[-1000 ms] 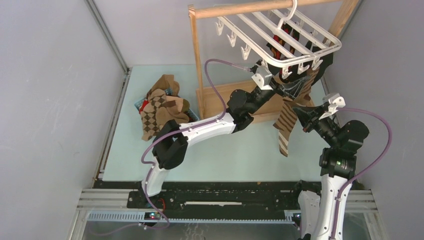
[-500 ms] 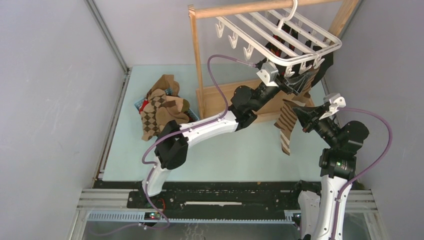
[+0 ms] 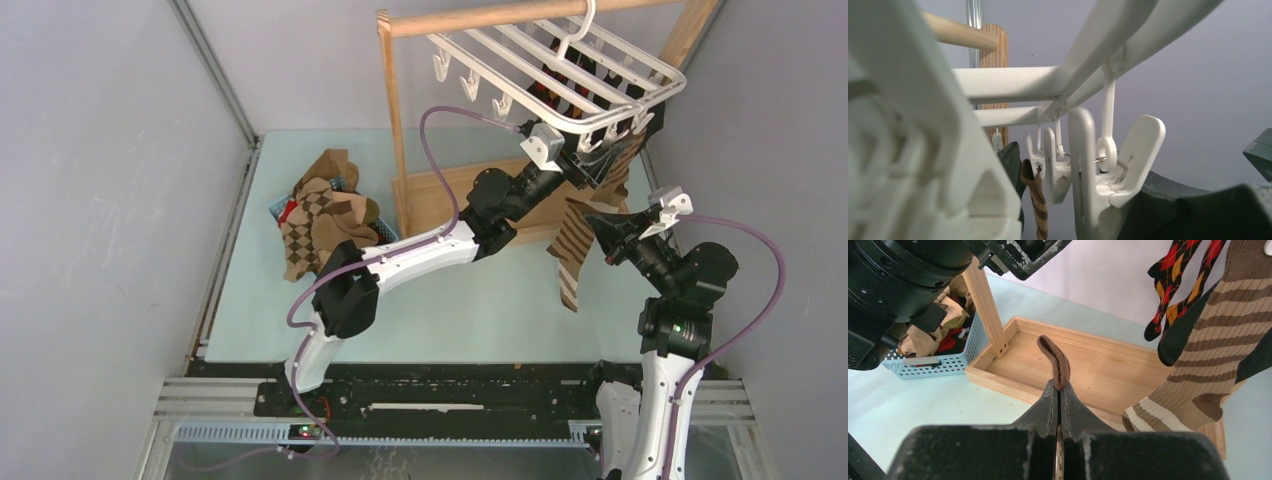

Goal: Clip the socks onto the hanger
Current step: Open the clamp at the hanger.

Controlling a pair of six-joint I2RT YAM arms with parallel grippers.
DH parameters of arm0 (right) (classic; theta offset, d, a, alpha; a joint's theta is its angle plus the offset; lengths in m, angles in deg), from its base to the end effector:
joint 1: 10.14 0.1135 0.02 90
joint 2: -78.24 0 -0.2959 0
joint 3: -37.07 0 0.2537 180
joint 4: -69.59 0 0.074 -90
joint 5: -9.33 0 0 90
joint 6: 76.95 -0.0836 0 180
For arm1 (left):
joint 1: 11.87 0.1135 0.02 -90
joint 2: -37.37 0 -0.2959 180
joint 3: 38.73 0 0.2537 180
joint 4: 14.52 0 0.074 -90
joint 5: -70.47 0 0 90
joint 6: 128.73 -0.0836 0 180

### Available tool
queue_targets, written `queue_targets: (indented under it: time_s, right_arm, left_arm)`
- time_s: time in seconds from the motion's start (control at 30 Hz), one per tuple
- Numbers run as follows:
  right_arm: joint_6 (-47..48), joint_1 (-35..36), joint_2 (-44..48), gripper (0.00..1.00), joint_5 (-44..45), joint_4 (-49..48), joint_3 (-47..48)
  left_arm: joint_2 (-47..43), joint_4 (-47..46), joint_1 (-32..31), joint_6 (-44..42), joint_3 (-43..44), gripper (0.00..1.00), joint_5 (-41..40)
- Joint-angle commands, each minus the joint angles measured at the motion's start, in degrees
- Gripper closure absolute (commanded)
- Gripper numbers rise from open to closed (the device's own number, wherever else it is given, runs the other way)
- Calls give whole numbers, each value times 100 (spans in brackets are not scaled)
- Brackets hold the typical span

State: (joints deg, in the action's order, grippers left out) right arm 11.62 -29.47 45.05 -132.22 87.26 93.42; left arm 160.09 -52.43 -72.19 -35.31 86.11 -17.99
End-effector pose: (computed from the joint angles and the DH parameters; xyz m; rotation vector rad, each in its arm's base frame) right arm 0.1453 0.0184 0.3873 -0.4615 1.4538 0.4118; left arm 0.2724 -0.4825 0.4732 0.4602 0.7938 -1.0497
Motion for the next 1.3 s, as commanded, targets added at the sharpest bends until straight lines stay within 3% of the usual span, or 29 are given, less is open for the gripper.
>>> queue_targets:
  time_s: [0.0,0.27,0.83,1.27]
  right_arm:
    - [-85,35,42,100,22,-118,17]
    - [-103,52,54,100,7,-68,21]
    - [-95,61,102,100,4,137,21]
    - [-1248,5,-254,100,-419,-911,254]
  left_arm:
    - [28,-16,-33,-108,416,39,-106]
    - [81,18,-28,-1,582,48,-71]
    - [-91,97,-16,203,523,82,2]
    - [-723,-51,222,1666,-36,93,45]
